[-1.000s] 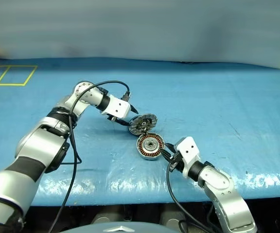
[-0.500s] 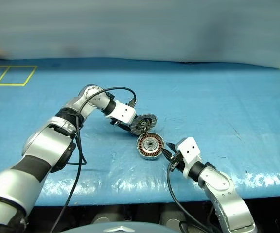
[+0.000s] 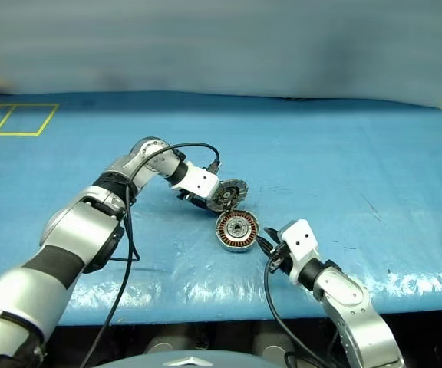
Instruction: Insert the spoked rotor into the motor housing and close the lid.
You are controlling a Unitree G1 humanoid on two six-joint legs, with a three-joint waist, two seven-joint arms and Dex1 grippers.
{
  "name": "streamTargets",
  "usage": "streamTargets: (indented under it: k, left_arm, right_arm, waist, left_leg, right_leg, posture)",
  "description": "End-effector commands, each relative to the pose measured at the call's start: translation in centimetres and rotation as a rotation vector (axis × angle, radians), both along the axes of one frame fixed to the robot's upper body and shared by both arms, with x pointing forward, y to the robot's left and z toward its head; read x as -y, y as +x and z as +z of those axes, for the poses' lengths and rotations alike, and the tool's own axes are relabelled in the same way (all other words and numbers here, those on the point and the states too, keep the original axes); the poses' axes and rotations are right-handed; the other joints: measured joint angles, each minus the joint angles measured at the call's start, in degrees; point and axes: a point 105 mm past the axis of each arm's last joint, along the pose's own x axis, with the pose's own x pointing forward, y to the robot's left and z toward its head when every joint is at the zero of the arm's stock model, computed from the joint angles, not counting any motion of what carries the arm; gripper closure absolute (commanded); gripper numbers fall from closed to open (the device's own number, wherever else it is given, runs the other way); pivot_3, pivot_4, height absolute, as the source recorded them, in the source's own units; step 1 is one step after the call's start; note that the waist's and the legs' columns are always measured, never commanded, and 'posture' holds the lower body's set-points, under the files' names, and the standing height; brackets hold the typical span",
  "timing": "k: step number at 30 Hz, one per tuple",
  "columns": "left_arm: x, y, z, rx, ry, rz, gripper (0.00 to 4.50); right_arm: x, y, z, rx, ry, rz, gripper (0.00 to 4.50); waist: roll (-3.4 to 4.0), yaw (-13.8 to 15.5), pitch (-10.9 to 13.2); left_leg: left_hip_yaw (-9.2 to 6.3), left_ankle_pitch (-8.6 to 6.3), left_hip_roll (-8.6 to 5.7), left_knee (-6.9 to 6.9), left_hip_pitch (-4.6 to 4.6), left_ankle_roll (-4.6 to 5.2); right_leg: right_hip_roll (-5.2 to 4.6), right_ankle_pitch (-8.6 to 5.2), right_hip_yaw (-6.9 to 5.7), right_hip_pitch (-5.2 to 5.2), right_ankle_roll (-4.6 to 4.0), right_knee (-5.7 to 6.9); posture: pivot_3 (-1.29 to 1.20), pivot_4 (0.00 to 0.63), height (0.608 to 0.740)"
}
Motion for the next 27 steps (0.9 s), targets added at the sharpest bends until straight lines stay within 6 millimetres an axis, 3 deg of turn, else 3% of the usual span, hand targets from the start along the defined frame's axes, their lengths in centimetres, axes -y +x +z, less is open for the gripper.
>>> streamTargets:
  k: [1, 27]
  left_arm:
    - [0.05, 0.84, 1.58, 0.038, -0.036, 0.032, 1.96]
    - [0.79, 1.01, 1.0, 0.033, -0.054, 0.068, 1.96]
  right_arm:
    - [-0.13, 0.03, 1.49, 0.062, 0.008, 0.005, 3.19]
    - [-0.62, -0.2, 1.44, 0.055, 0.015, 0.013, 3.19]
  waist:
    - [0.0, 0.03, 0.0]
    - [0.0, 0.06, 0.0]
  left_leg:
    - [0.0, 0.0, 0.0, 0.01, 0.0, 0.0]
    - [0.14, -0.23, -0.03, 0.62, 0.0, 0.37]
  right_leg:
    - [0.0, 0.0, -0.01, 0.01, 0.0, 0.0]
    - [-0.02, 0.13, 0.07, -0.01, 0.28, 0.0]
  posture:
    - [0.0, 0.15, 0.74]
    - [0.0, 0.15, 0.74]
